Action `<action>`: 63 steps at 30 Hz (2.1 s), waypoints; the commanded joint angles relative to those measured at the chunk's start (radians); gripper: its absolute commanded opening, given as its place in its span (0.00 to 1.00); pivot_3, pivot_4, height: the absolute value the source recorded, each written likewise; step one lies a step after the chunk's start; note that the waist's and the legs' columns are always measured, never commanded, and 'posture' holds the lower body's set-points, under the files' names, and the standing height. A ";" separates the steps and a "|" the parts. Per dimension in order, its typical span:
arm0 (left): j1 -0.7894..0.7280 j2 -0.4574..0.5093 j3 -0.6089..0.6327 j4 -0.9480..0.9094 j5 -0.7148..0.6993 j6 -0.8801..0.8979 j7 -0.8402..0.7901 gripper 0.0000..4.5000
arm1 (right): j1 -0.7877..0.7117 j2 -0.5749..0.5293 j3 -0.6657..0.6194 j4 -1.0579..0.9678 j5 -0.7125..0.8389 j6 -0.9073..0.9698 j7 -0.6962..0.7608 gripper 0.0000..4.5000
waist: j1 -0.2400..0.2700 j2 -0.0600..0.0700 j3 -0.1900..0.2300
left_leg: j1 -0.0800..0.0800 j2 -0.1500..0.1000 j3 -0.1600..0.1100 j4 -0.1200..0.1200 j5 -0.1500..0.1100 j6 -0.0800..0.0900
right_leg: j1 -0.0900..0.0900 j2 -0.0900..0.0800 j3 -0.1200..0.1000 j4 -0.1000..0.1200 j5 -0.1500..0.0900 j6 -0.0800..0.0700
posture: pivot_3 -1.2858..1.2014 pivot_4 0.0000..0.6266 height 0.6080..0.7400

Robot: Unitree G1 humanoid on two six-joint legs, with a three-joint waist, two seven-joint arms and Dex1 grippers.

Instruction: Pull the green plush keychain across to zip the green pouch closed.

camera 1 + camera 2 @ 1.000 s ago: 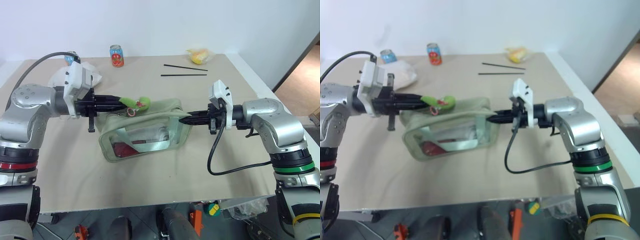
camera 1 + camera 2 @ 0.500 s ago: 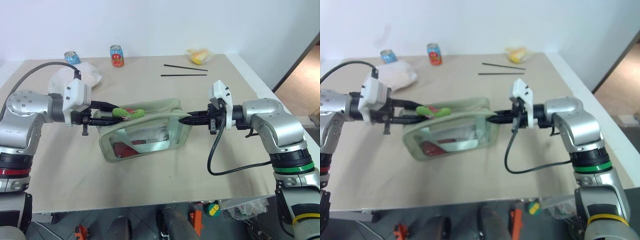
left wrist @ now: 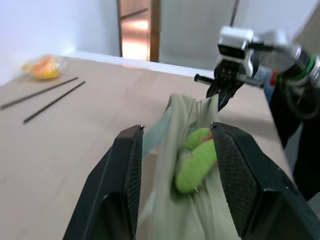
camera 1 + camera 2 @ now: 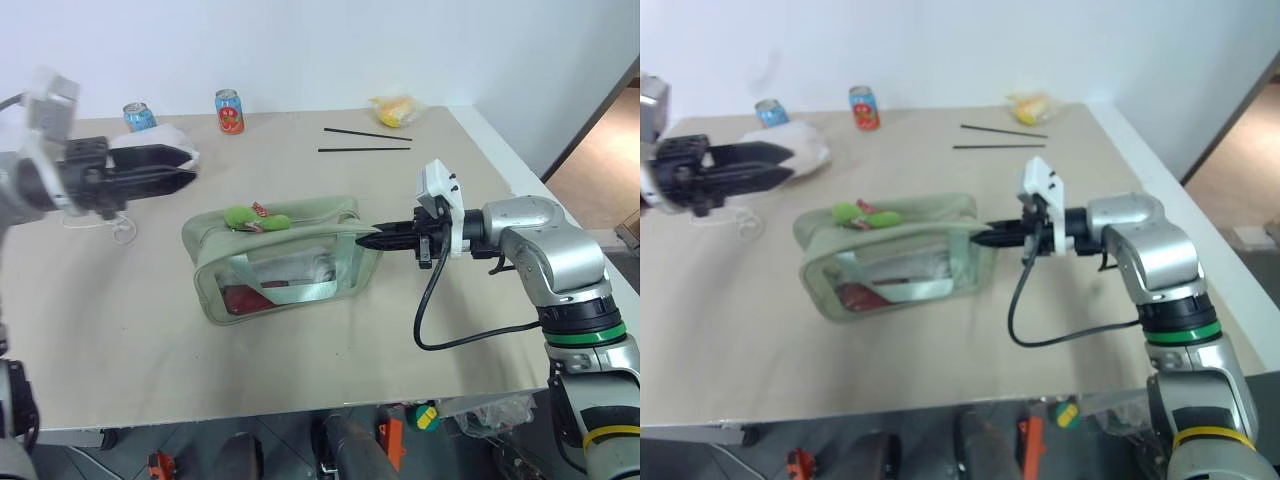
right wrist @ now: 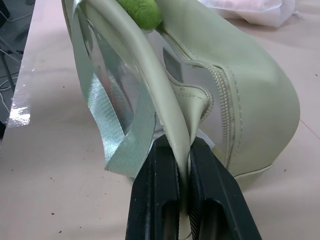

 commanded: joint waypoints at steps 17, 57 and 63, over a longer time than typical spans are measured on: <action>0.498 0.017 0.128 -0.393 -0.088 0.037 0.022 0.49 | -0.035 0.008 -0.008 0.011 -0.011 -0.020 0.016 0.00 | 0.005 0.000 0.000 | 0.000 0.001 0.000 -0.002 0.000 0.000 | -0.001 -0.001 -0.001 0.000 -0.001 -0.002 | 0.52 0.24 1.00; 0.532 -0.155 -0.016 -0.448 0.040 -0.133 0.244 0.01 | -0.018 -0.004 -0.039 -0.016 0.010 -0.026 0.013 0.00 | 0.009 0.000 0.000 | 0.000 -0.002 0.000 -0.002 0.000 0.000 | 0.000 -0.003 -0.001 0.000 -0.001 -0.001 | 0.52 0.24 1.00; 0.548 -0.167 -0.039 -0.457 0.063 -0.155 0.250 0.00 | -0.010 -0.043 -0.082 -0.023 0.046 -0.019 0.054 0.28 | 0.012 0.000 0.000 | 0.000 -0.003 0.000 -0.002 0.000 -0.001 | 0.000 -0.004 -0.001 0.000 -0.001 -0.001 | 0.52 0.24 1.00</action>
